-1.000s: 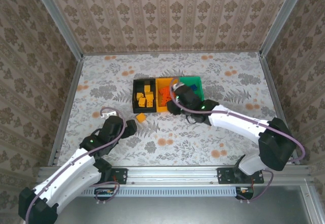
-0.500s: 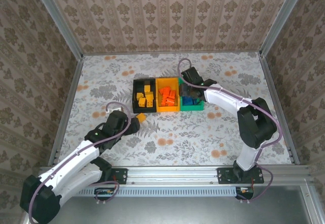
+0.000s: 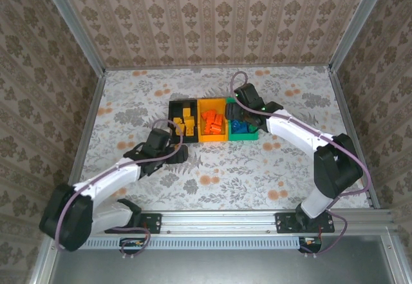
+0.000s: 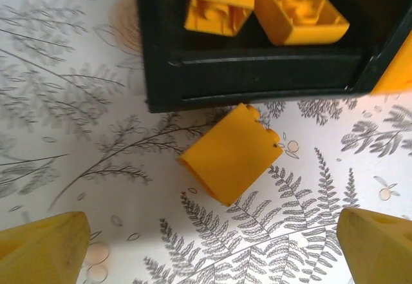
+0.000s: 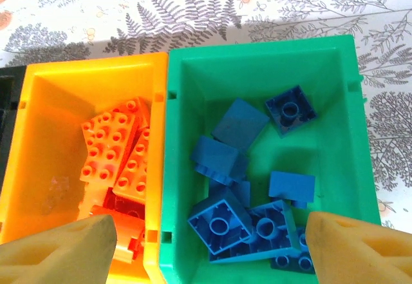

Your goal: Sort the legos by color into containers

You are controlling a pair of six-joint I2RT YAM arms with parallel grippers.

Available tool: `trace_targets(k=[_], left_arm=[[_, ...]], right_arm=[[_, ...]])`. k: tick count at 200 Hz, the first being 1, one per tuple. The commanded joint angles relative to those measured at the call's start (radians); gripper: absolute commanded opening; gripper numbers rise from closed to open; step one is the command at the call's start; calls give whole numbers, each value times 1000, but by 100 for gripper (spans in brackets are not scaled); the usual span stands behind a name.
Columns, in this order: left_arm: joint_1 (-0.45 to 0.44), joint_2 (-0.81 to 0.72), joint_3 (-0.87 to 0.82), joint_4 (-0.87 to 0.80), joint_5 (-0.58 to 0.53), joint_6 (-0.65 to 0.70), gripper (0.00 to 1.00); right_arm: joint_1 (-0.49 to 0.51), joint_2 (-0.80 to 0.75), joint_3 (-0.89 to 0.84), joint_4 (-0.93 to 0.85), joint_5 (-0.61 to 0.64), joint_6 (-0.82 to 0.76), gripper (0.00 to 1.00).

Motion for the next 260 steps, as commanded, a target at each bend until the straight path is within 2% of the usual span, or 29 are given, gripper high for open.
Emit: trace_targets(k=[1, 44, 69, 100, 117, 141, 171, 200, 220, 240, 260], left_arm=[[-25, 78, 49, 72, 17, 89, 96], [-58, 196, 43, 148, -101, 120, 91], [-69, 241, 32, 216, -162, 136, 85], [-71, 280, 17, 304, -177, 151, 80], [-73, 292, 17, 318, -164, 153, 72], [-86, 284, 4, 297, -156, 135, 57], [-119, 223, -38, 252, -162, 82, 46], [-179, 78, -47, 144, -180, 27, 42], [-204, -39, 10, 37, -190, 11, 42], [-181, -81, 108, -44, -191, 14, 41], [-120, -26, 225, -58, -162, 35, 40]], right_arm=[[6, -28, -31, 9, -1, 11, 79], [5, -48, -43, 17, 0, 10, 80], [3, -56, -44, 19, 3, 11, 80], [3, -71, -48, 19, 5, 11, 80], [3, -79, -50, 20, 7, 9, 80], [2, -84, -50, 15, 18, 3, 80], [0, -86, -56, 19, 17, 6, 80], [0, -97, -64, 25, 12, 12, 80], [0, -115, -85, 33, 5, 20, 80], [0, -137, -115, 45, -6, 32, 80], [0, -154, -147, 58, -15, 44, 80]])
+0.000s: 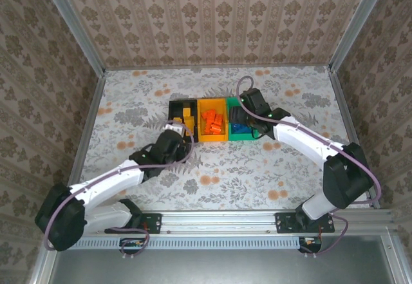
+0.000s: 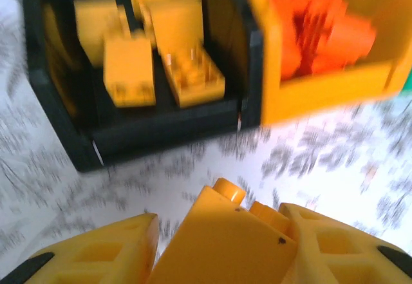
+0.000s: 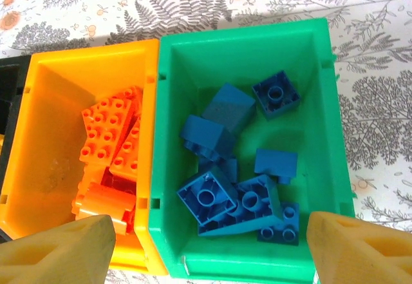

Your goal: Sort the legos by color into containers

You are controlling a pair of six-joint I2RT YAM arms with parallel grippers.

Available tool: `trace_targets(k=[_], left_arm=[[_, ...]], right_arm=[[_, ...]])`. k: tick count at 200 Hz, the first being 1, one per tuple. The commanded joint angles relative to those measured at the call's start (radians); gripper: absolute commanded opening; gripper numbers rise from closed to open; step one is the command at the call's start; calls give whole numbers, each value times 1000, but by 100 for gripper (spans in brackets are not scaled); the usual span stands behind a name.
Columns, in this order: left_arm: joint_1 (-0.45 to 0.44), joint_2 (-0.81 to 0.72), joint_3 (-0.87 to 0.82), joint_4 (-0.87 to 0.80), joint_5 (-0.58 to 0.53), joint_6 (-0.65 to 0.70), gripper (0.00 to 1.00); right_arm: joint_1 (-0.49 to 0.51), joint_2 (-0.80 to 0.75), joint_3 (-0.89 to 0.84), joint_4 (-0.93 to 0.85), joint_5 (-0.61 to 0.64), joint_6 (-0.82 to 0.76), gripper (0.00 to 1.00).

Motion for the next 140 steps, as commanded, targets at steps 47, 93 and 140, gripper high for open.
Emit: trace_targets(k=[47, 93, 140], left_arm=[[159, 363, 390, -31, 25, 49, 40], [196, 552, 511, -40, 29, 25, 52], [187, 462, 509, -34, 39, 16, 94]], right_arm=[[1, -66, -81, 25, -15, 39, 80], [1, -114, -107, 14, -15, 36, 80], [1, -171, -108, 4, -13, 31, 82]])
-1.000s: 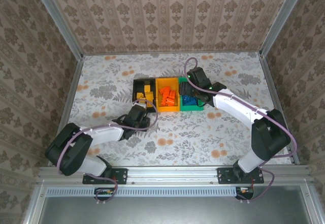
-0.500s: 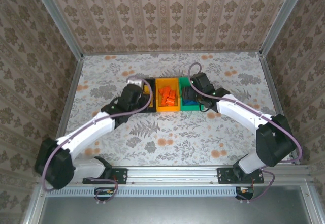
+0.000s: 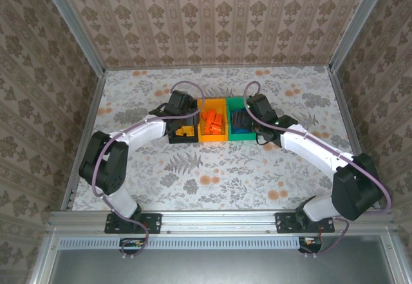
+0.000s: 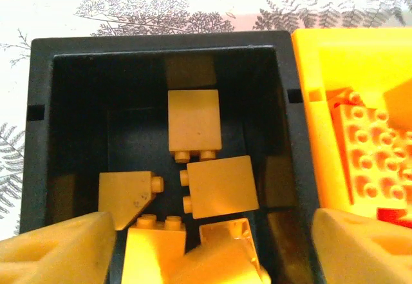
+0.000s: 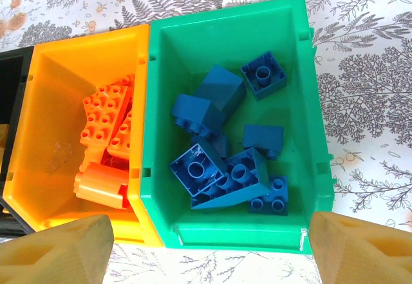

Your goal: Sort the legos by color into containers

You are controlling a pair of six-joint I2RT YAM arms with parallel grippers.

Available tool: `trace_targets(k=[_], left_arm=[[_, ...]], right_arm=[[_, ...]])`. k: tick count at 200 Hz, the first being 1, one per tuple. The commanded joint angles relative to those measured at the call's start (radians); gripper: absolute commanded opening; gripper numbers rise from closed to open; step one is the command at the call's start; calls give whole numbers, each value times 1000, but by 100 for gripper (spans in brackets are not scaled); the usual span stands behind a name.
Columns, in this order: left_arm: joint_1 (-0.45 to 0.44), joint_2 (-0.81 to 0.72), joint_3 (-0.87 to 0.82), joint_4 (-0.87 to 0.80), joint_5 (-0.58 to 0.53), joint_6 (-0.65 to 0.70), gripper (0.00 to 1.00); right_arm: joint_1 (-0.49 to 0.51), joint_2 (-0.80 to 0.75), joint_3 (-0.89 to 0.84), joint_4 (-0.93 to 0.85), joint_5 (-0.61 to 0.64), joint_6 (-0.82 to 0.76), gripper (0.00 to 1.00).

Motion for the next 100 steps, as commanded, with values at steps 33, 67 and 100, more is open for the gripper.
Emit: trace_targets(k=[33, 67, 100], left_arm=[[-23, -286, -48, 7, -21, 1, 100], [-23, -503, -219, 116, -152, 58, 100], [41, -580, -304, 134, -399, 73, 100]], right_arm=[[1, -126, -23, -14, 17, -17, 87], [2, -206, -79, -2, 144, 15, 99], [4, -260, -150, -1, 338, 105, 100]])
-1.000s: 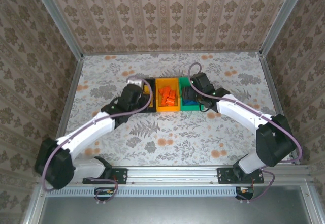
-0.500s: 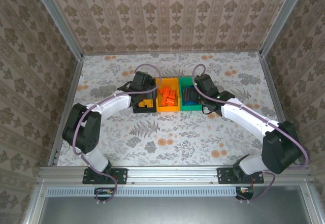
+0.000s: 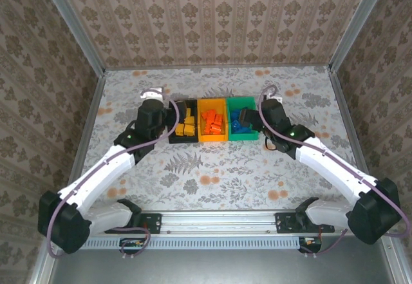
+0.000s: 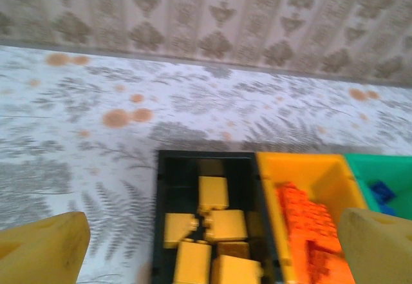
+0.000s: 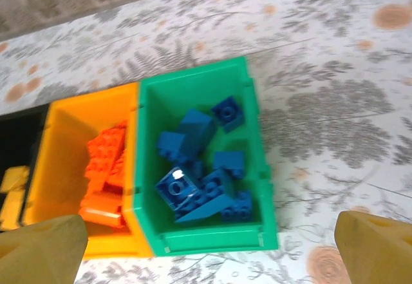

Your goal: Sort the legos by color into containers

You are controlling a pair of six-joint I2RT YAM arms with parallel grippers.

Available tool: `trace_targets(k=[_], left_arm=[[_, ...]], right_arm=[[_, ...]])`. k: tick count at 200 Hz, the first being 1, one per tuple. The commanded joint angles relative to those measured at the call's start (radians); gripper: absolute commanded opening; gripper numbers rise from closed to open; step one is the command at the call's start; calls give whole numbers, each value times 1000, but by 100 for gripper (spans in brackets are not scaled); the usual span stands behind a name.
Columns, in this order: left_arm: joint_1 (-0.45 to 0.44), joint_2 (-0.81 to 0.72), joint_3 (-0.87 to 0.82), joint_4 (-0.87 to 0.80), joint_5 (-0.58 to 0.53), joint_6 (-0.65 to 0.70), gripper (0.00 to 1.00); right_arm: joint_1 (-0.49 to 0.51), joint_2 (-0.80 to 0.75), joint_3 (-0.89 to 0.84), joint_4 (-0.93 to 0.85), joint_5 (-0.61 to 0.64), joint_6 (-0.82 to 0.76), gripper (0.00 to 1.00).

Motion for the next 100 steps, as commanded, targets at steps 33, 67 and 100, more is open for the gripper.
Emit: trace_targets(k=[33, 67, 100], left_arm=[[296, -23, -97, 89, -87, 67, 100], [465, 89, -136, 192, -65, 273, 100], [509, 248, -185, 317, -15, 362, 100]], right_arm=[[-5, -72, -107, 49, 216, 63, 100], [-18, -50, -107, 55, 223, 33, 100], [-30, -47, -111, 67, 223, 28, 100]])
